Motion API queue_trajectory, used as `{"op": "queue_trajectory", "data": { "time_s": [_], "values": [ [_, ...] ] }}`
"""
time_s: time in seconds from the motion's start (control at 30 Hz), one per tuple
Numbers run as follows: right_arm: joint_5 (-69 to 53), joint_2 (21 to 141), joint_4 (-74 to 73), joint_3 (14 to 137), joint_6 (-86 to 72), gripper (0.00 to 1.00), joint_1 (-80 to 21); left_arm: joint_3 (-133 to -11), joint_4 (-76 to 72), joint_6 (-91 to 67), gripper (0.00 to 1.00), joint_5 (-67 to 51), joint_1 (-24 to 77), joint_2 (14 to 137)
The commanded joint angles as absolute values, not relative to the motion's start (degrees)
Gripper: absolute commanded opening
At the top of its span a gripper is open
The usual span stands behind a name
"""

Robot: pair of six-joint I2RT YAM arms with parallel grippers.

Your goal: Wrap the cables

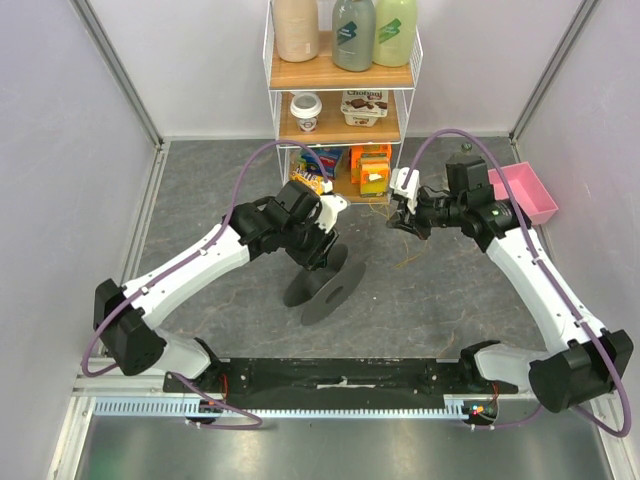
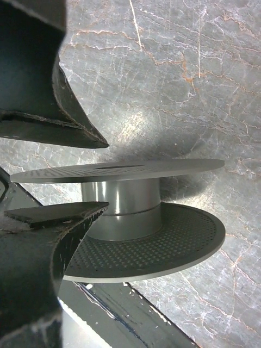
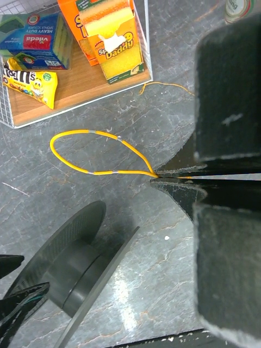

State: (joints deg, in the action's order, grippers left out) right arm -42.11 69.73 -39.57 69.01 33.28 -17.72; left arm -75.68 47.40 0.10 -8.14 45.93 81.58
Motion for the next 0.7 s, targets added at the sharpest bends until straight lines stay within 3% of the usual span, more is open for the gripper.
{"op": "queue_trajectory", "data": {
  "time_s": [0.0, 0.27, 0.67],
  "values": [
    [-42.1, 70.05, -42.53, 71.72, 40.24, 0.0, -18.28, -76.02, 46.23, 2.46, 0.51, -10.54, 45.62, 79.72],
    [-41.84, 71.98, -51.49, 74.79, 58.6, 0.0, -20.39, -75.59, 46.58, 2.9, 0.6, -14.41, 45.09, 77.7],
    [-35.25, 77.6, -59.32, 79.89, 82.16, 0.0, -30.22, -73.74, 48.6, 3.08, 0.59, -23.02, 40.43, 74.88]
  ]
}}
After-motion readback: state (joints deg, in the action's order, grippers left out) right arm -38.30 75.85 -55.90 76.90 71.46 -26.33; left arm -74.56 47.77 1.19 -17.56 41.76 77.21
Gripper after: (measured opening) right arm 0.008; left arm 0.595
